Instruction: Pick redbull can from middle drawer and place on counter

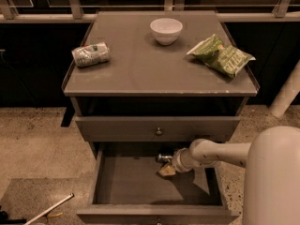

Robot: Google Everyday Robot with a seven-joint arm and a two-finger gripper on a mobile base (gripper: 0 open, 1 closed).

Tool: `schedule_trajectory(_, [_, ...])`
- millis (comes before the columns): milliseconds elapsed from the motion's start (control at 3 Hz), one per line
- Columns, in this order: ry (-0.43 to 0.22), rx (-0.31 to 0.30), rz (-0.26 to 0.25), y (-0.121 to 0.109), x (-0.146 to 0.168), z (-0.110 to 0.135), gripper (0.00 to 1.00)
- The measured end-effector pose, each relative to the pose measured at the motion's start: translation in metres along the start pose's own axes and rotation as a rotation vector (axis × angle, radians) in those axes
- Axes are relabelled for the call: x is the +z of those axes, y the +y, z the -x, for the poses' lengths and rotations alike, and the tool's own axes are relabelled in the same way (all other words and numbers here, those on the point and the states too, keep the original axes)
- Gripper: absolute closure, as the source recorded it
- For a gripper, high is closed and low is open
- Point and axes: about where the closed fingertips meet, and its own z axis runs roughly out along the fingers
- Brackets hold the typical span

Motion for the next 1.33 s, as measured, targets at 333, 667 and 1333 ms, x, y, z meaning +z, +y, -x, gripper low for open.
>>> schedule_trajectory(333, [0.000, 0.000, 0.000, 0.0000, 0.0000, 0.0000, 0.65])
schedule_trajectory(667, [0.000, 0.000, 0.000, 0.0000, 0.0001, 0.0000, 0.89])
schedule_trajectory(1333, [0.000, 0.000, 0.000, -0.0008, -0.0046, 0.0038, 1.00])
